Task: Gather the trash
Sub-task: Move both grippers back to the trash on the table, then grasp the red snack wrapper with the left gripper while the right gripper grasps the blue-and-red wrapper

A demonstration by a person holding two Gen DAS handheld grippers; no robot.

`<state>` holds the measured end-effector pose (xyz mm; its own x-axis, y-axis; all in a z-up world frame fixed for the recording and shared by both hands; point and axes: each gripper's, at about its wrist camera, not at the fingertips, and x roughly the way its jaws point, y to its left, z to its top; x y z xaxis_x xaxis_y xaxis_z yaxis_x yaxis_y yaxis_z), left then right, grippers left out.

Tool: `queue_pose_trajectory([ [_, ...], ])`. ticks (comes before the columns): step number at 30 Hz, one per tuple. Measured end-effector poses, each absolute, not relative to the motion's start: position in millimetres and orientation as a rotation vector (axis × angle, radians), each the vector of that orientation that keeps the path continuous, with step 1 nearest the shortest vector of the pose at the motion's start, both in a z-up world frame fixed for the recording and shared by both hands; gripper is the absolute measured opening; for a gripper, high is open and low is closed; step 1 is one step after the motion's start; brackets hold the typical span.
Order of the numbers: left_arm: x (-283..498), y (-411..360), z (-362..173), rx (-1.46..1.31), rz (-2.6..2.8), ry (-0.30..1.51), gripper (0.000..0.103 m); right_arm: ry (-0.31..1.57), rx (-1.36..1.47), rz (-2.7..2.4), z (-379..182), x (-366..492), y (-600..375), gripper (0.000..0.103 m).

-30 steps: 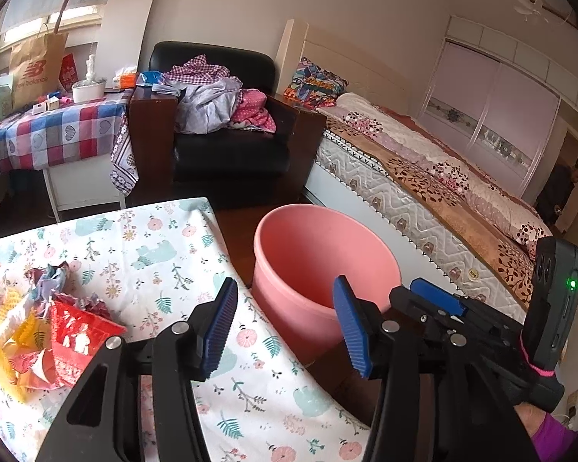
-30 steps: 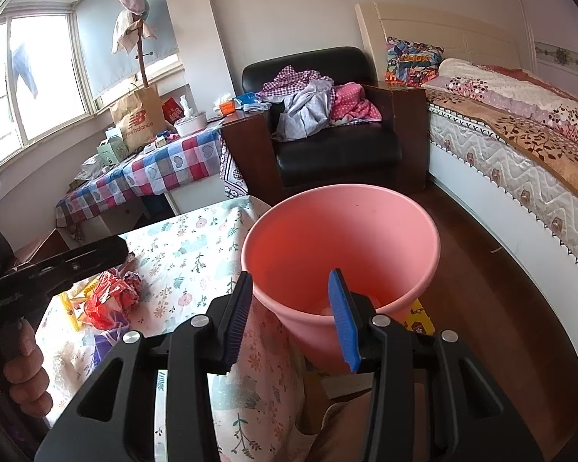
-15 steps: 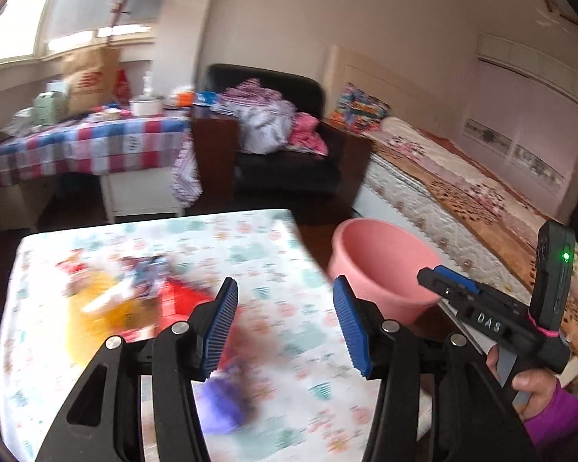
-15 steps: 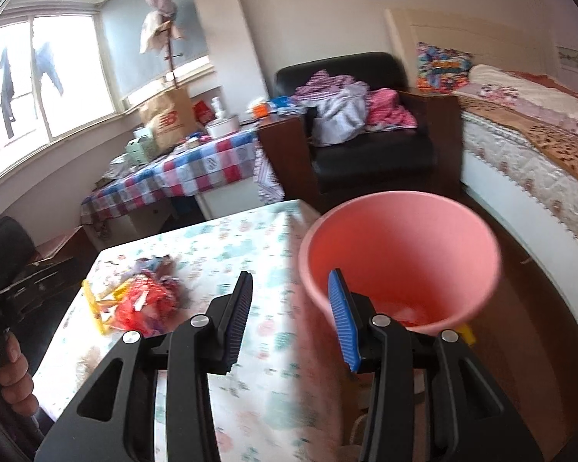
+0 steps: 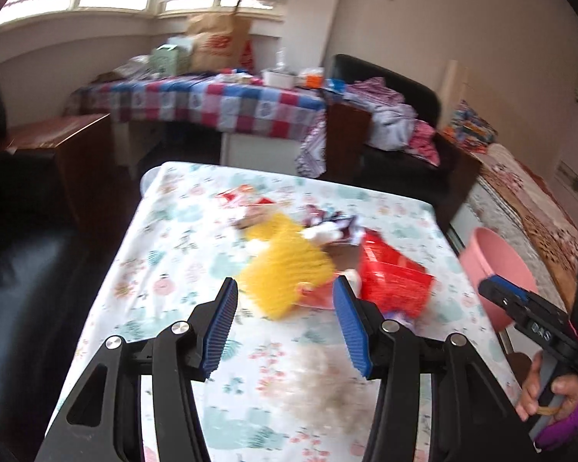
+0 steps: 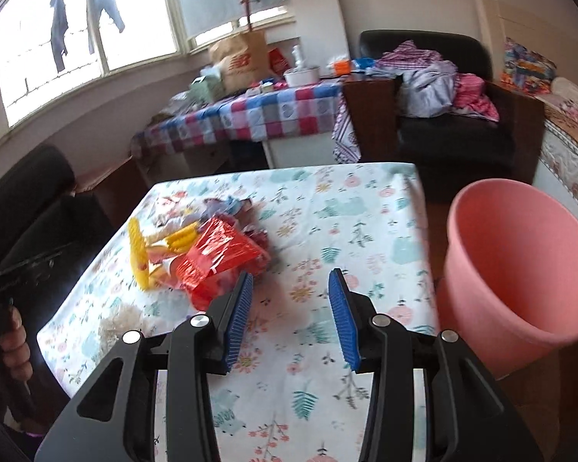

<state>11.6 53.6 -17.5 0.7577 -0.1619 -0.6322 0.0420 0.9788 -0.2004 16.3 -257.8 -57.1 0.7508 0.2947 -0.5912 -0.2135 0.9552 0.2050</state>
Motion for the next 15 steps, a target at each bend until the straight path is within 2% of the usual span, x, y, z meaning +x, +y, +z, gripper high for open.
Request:
queue_pose_trajectory([
  [7,32,51,-26,-0.156,-0.166,0.718,0.051,0.692,0.12,0.3,-58,28,-244,0.042],
  [15,93,62,-17,-0.163,-0.12,0.687,0.051,0.706,0.111,0.293,-57,43,-241,0.042],
])
